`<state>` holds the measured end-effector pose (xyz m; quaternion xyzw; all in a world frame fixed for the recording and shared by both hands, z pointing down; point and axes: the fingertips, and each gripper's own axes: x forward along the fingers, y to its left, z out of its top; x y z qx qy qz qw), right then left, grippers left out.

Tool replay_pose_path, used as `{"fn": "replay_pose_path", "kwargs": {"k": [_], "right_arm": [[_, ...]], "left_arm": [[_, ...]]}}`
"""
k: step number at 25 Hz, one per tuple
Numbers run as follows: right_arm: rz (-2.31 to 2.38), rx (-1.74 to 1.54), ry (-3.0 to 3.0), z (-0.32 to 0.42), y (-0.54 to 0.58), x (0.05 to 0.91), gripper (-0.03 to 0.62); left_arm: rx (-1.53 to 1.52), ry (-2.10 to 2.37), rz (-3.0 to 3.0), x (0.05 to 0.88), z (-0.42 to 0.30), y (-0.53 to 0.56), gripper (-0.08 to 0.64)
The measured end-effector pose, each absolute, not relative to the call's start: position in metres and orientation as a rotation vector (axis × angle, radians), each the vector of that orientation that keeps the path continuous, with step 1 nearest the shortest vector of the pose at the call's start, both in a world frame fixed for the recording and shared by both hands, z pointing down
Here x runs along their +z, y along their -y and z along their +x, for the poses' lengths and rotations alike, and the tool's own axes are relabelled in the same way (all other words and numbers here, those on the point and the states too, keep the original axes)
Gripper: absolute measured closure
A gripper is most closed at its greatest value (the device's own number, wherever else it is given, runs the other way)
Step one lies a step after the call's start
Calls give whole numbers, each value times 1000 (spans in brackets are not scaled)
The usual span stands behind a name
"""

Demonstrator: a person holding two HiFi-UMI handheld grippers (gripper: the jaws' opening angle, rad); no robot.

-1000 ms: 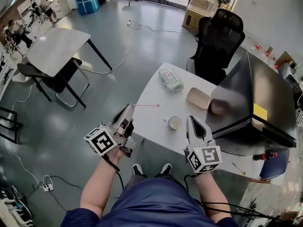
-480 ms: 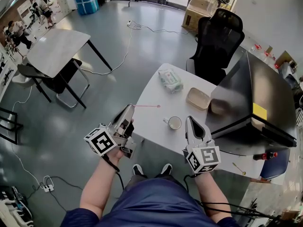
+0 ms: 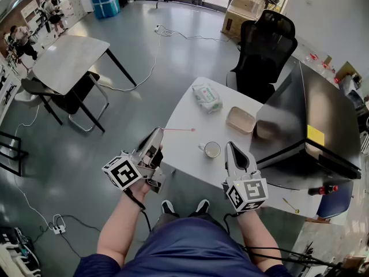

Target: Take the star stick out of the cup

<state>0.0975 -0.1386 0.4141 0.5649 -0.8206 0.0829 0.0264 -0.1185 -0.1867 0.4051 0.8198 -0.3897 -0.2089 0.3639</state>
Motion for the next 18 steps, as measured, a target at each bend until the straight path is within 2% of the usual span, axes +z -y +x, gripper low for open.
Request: {"fn": "replay_pose_path", "kwargs": {"k": [18], "right_arm": [[1725, 273, 2548, 104, 143, 420, 586]], "left_arm": [[-522, 1027, 2086, 416, -110, 188, 549]]}}
